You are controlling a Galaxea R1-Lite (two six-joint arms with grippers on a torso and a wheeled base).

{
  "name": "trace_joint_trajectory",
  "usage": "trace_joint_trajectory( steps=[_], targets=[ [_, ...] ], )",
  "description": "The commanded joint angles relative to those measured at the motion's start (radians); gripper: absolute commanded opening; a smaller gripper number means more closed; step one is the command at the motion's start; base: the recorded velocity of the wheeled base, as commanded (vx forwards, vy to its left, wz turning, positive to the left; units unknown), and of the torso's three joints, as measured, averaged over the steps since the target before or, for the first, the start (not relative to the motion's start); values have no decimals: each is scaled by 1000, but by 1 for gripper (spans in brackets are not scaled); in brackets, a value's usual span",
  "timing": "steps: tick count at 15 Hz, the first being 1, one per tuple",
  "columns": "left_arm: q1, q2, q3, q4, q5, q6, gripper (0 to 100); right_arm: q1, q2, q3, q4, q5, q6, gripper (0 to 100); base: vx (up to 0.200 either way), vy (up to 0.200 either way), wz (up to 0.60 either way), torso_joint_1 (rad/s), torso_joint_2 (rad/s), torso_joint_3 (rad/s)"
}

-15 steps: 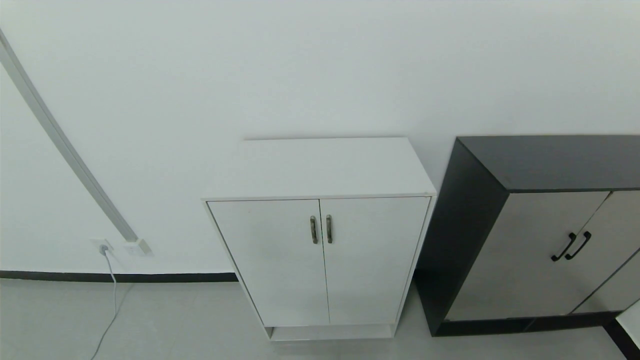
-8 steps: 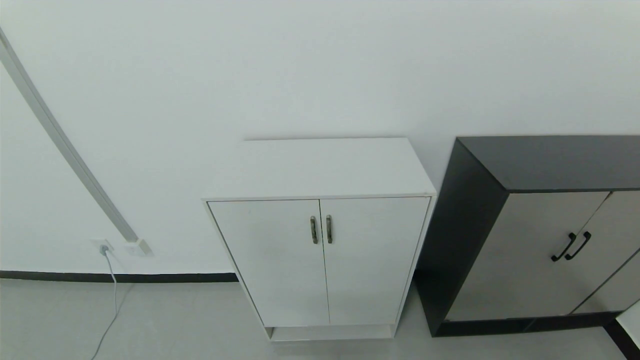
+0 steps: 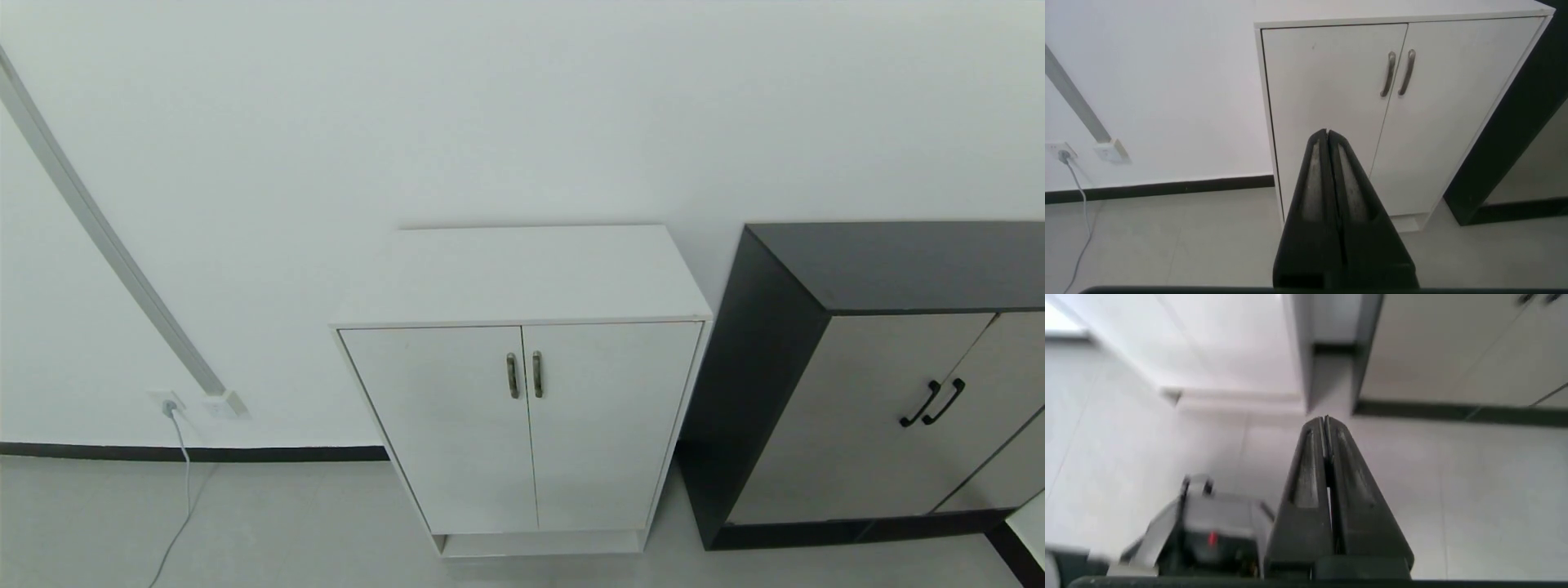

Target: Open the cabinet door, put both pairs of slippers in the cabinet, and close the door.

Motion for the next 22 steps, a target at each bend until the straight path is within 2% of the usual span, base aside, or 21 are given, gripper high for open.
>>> trace_joint_trajectory(
  steps=[1, 4, 12, 13, 14, 18, 19, 22],
  targets=[
    [0, 1, 0, 0, 0, -2, 0, -36, -187, 0, 0, 0, 0, 0, 0, 0, 0, 0, 0, 0],
    [0, 1, 0, 0, 0, 0, 0, -36, -330, 0, 0, 0, 2, 0, 0, 0, 0, 0, 0, 0],
    [0, 1, 0, -1, 0, -2, 0, -35, -342, 0, -8, -55, 86, 0, 0, 0, 0, 0, 0, 0],
    [0, 1, 0, 0, 0, -2, 0, -27, -345, 0, -8, -46, 77, 0, 0, 0, 0, 0, 0, 0],
    [0, 1, 0, 0, 0, -2, 0, 34, -350, 0, -6, -43, 69, 0, 0, 0, 0, 0, 0, 0],
    [0, 1, 0, 0, 0, -2, 0, 31, -347, 0, -6, -44, 72, 0, 0, 0, 0, 0, 0, 0],
    [0, 1, 0, 0, 0, -2, 0, 0, -405, 0, -6, -44, 72, 0, 0, 0, 0, 0, 0, 0],
    [0, 1, 0, 0, 0, -2, 0, -1, -405, 0, -9, -109, 91, 0, 0, 0, 0, 0, 0, 0]
  ],
)
